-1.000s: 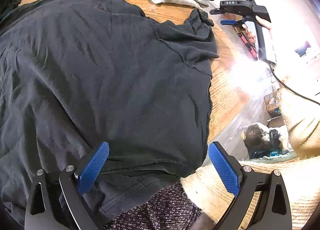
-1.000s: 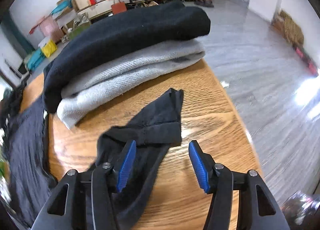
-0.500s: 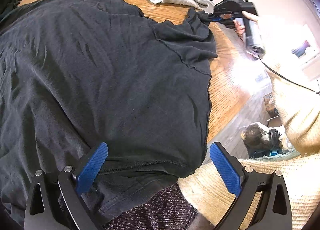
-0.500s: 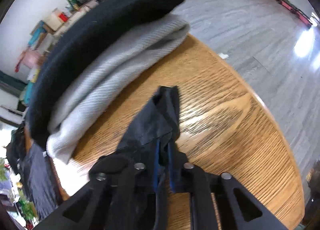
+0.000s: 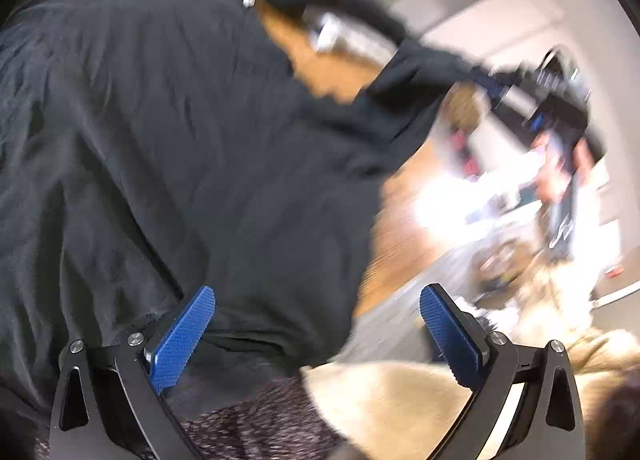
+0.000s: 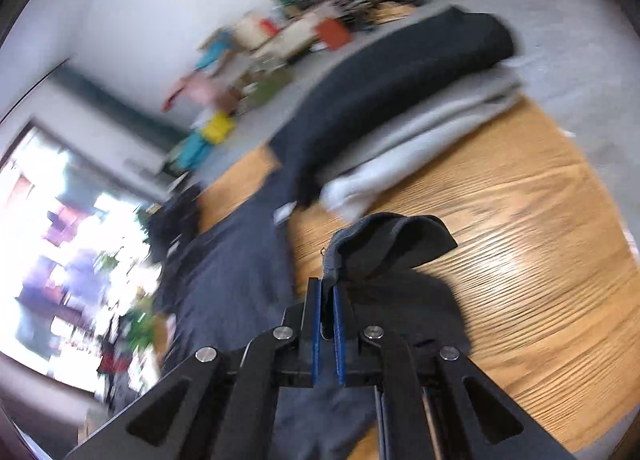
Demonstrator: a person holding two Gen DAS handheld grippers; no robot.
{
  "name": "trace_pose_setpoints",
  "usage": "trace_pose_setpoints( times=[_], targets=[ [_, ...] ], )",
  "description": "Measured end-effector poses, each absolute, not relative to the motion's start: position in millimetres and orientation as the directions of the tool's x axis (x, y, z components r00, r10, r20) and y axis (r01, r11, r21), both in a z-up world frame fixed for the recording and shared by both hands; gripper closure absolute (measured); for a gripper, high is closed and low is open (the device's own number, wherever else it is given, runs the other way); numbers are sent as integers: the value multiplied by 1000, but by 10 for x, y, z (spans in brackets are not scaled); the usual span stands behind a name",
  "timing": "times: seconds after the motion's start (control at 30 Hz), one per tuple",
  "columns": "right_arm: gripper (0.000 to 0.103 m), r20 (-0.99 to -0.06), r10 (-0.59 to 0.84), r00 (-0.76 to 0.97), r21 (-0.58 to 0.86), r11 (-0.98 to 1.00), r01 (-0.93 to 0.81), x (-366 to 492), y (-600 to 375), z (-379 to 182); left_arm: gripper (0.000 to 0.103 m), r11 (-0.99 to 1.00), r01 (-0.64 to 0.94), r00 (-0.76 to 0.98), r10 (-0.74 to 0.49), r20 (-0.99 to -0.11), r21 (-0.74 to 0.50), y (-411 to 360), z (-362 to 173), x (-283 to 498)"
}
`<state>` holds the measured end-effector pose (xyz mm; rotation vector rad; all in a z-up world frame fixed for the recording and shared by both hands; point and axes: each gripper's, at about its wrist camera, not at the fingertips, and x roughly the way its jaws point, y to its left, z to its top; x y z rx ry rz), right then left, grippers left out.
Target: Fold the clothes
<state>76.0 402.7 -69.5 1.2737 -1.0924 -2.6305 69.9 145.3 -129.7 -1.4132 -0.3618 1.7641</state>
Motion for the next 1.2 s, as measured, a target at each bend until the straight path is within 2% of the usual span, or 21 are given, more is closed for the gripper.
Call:
trace_pose_setpoints(
  times=[0.07, 0.27, 0.4, 0.5, 0.57, 0.63, 0.67, 0.73, 0.83, 0.9, 1.0, 1.1, 1.2],
  targets=[
    [96, -658, -369, -657, 625, -754, -202, 741, 3753, -670, 2, -612, -413, -80, 762, -643, -674, 1362, -1187, 710],
    [96, -608, -531, -591, 667, -745, -16, 641, 2924, -606, 2, -696, -435, -239, 701, -672, -571, 1251, -949, 780],
    [96, -596, -591, -545, 678, -733, 54, 573, 2523, -646, 2, -748, -438, -342, 652, -677, -499, 1177, -790, 827],
    [96, -619, -590, -518, 646, -758, 92, 608, 2264, -618, 2, -785, -433, -418, 610, -673, -443, 1122, -671, 862],
    [93, -644, -574, -505, 613, -783, 108, 626, 2176, -621, 2, -804, -405, -415, 586, -696, -435, 1039, -772, 857],
    [81, -681, -524, -512, 553, -826, 110, 661, 2168, -633, 2, -832, -375, -412, 544, -731, -408, 955, -887, 848],
    [71, -705, -482, -520, 512, -854, 98, 673, 2198, -658, 2, -846, -363, -412, 521, -747, -390, 930, -933, 836],
    [63, -757, -388, -527, 430, -902, 45, 691, 2301, -768, 2, -860, -345, -403, 497, -769, -375, 904, -1008, 798],
    [62, -818, -337, -467, 411, -909, -64, 711, 2536, -1114, 2, -843, -319, -358, 530, -769, -433, 889, -1096, 712],
    [62, -809, -402, -429, 501, -853, -146, 755, 2735, -1360, 2, -827, -286, -327, 559, -762, -484, 892, -1134, 628],
    [62, -737, -541, -406, 664, -691, -285, 868, 3057, -1764, 2, -818, -248, -303, 575, -760, -519, 921, -1161, 513],
    [61, -714, -566, -412, 698, -620, -358, 959, 3156, -2019, 2, -821, -239, -294, 570, -767, -518, 973, -1156, 459],
    [61, -683, -593, -426, 730, -575, -369, 972, 3120, -2119, 2, -856, -233, -340, 516, -786, -461, 998, -1121, 493]
  ],
)
